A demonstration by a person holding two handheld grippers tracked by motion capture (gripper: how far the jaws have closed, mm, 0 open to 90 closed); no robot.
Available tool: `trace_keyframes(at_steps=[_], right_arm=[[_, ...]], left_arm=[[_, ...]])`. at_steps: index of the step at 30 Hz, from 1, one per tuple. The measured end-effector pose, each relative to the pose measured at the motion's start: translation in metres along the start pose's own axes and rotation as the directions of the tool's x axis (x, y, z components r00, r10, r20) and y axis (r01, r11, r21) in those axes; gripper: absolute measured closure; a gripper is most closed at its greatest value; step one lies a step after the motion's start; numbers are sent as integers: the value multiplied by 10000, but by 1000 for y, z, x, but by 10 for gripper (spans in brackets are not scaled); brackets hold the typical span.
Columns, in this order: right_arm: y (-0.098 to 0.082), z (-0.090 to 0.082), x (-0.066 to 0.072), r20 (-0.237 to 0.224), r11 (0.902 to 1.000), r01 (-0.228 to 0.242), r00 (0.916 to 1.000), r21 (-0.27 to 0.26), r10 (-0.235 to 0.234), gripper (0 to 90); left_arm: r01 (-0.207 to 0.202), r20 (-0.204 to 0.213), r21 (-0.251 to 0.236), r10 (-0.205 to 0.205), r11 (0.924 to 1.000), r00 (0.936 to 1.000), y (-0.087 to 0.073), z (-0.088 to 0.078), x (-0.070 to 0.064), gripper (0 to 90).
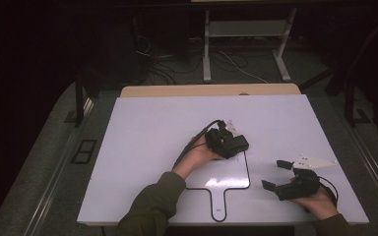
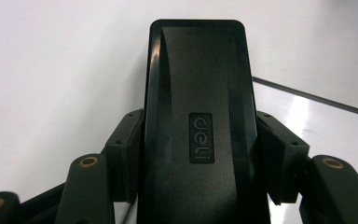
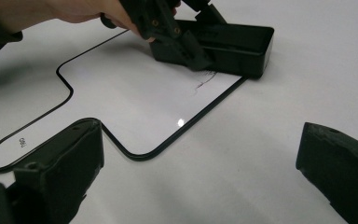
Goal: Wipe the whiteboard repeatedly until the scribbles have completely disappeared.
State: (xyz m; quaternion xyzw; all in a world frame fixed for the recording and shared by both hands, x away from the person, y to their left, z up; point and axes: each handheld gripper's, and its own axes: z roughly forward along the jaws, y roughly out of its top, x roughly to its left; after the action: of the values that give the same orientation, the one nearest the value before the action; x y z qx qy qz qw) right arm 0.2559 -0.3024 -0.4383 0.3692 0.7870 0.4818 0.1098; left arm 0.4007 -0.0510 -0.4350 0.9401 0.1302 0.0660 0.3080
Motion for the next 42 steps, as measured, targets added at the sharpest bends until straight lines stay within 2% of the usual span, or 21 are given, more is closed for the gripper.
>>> trace_keyframes(at_steps=[2, 3, 9, 12, 15, 16, 17, 23, 25, 27, 28, 30, 31, 32, 33, 35, 36, 37, 39, 41, 42], right_arm=[[0, 0, 0, 3, 10000, -3, 10000, -8, 3, 0], [0, 0, 0, 4, 10000, -28, 10000, -30, 28, 0], [0, 0, 1, 0, 10000, 18, 10000, -4, -18, 0], [0, 0, 1, 5, 10000, 33, 10000, 12, -33, 0], [0, 0, 1, 5, 10000, -8, 10000, -11, 8, 0], [0, 0, 1, 22, 10000, -15, 10000, -15, 15, 0], [0, 0, 1, 16, 10000, -23, 10000, -9, 23, 0], [0, -1, 0, 0, 10000, -13, 10000, -26, 13, 0], [0, -1, 0, -2, 10000, -27, 10000, -36, 27, 0], [0, -1, -1, 5, 10000, -16, 10000, -45, 16, 0], [0, 0, 0, 17, 10000, -11, 10000, -38, 11, 0], [0, 0, 0, 0, 10000, 8, 10000, -2, -8, 0], [0, 0, 0, -1, 10000, 16, 10000, 6, -16, 0], [0, 0, 0, 0, 10000, 14, 10000, -4, -14, 0], [0, 0, 0, 11, 10000, -4, 10000, -18, 4, 0], [0, 0, 0, 16, 10000, -24, 10000, -39, 24, 0], [0, 0, 0, 15, 10000, -27, 10000, -32, 27, 0], [0, 0, 0, 23, 10000, -6, 10000, -40, 6, 0], [0, 0, 0, 7, 10000, 10, 10000, -10, -10, 0], [0, 0, 0, 10, 10000, 23, 10000, -5, -23, 0], [0, 0, 0, 12, 10000, 8, 10000, -7, -8, 0]], left_arm=[[-309, 201, 110, 307, 9995, 9993, 1, -1, -8, 392], [-216, 228, -20, 217, 9998, 9995, 1, 0, -12, 393], [-616, 557, -112, 622, 9980, 9965, 0, -1, -34, 392], [-582, 585, -37, 583, 9983, 9966, 0, -1, -25, 393], [-153, 224, -116, 155, 9998, 9996, 0, 1, -10, 393], [-193, 183, 8, 192, 9998, 9996, 0, 0, -5, 393], [38, 126, -103, -37, 9999, 9999, -1, 0, -1, 393], [469, -312, 29, -468, 9989, 9984, -7, -4, 22, 393], [711, -314, 56, -708, 9975, 9970, -8, -5, 21, 393], [299, -296, 146, -294, 9994, 9991, -5, -4, 19, 392], [289, -159, 108, -287, 9995, 9995, -4, -3, 14, 393], [-83, 56, 283, 81, 9996, 10000, 0, -2, 7, 393], [118, 167, 29, -119, 9999, 9998, 1, 1, 0, 393], [-248, 291, 225, 242, 9994, 9993, 3, 0, -3, 392], [-139, 360, 60, 137, 9999, 9993, 4, 2, -9, 392], [-525, 463, 274, 512, 9982, 9976, 6, 1, -12, 392], [-341, 467, 140, 334, 9993, 9984, 6, 2, -13, 393], [-434, 473, 184, 425, 9989, 9980, 6, 3, -10, 393], [-85, 333, 16, 84, 10000, 9994, 6, 4, -4, 393], [-73, 143, 123, 71, 9999, 9999, 6, 4, 4, 392], [208, 48, 47, -209, 9998, 9998, 6, 5, 7, 393]])
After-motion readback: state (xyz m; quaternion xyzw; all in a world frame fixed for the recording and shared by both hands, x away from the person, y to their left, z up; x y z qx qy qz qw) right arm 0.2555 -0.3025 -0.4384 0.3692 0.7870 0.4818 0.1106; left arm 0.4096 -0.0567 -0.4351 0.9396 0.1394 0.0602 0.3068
